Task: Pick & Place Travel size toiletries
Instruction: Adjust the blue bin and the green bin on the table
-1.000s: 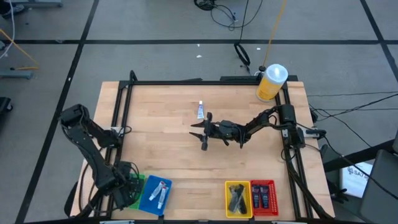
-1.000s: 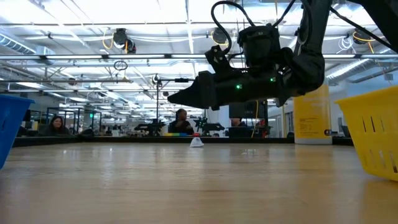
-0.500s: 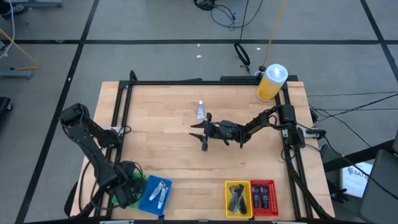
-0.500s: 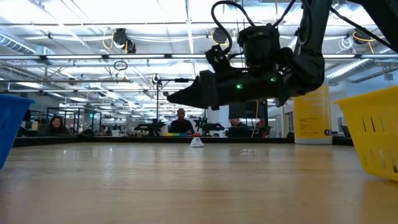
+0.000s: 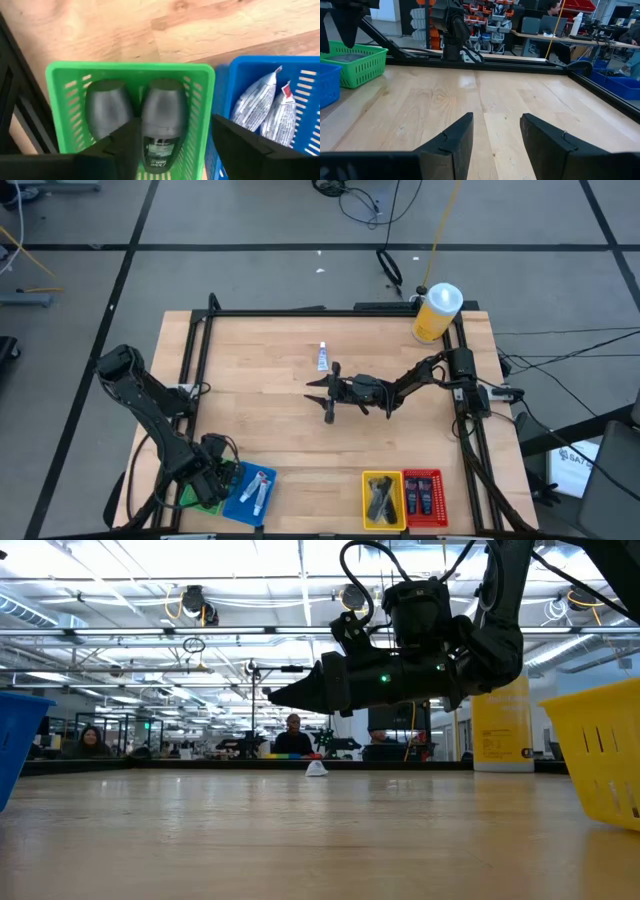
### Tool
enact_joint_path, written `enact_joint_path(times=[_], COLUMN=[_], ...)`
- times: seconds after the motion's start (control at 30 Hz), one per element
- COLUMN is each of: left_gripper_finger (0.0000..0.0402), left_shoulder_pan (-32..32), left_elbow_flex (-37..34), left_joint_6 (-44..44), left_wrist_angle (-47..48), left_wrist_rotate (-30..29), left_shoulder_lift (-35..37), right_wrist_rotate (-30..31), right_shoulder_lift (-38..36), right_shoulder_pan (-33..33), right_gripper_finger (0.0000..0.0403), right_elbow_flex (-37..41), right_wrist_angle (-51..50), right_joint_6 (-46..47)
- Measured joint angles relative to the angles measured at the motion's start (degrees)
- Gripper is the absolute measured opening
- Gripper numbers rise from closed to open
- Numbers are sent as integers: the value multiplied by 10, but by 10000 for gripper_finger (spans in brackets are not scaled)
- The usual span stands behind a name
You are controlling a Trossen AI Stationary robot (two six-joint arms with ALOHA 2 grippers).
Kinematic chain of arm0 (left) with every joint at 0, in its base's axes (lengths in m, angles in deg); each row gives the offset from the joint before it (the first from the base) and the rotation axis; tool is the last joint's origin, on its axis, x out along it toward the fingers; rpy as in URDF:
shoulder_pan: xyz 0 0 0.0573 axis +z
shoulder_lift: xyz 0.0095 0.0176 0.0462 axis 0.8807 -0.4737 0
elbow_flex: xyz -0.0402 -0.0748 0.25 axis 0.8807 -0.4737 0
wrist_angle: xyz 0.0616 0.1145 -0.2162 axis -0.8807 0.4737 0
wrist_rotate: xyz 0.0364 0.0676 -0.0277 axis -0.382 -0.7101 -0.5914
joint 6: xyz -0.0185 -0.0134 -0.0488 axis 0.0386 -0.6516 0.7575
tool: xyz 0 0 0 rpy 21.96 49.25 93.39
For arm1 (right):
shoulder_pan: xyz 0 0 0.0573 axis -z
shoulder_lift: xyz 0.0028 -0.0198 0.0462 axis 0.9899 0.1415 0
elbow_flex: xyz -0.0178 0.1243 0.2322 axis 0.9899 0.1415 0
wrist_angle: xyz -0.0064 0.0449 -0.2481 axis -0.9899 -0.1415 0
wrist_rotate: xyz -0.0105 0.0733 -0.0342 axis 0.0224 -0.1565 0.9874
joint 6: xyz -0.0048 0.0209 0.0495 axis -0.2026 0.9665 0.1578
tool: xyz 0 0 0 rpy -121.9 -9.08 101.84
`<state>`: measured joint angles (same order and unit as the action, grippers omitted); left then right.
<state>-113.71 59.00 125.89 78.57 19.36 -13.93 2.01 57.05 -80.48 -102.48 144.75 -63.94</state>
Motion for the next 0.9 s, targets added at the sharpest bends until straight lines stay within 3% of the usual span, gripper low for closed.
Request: enact_joint_path(times=[0.37, 0.6, 0.77, 0.9], left_gripper_finger=[97, 34, 3, 13], left_shoulder_pan=[0, -6, -19, -21], left_elbow_flex=[-66, -76, -73, -40], left_joint_6=[68, 116, 135, 120], left_wrist_angle=[-42, -1, 4, 8], left_wrist_rotate=[-39, -41, -44, -45], left_shoulder_lift=[0, 0, 0, 0], right_wrist_rotate=[0, 0, 0, 0], right_shoulder_lift=[0, 0, 0, 0], right_shoulder_pan=[-7, -11, -11, -11], right_gripper_finger=[155, 155, 155, 155], right_elbow_flex=[0, 0, 0, 0], right_wrist_angle=[-2, -2, -15, -15], right_joint_6=[0, -2, -2, -2])
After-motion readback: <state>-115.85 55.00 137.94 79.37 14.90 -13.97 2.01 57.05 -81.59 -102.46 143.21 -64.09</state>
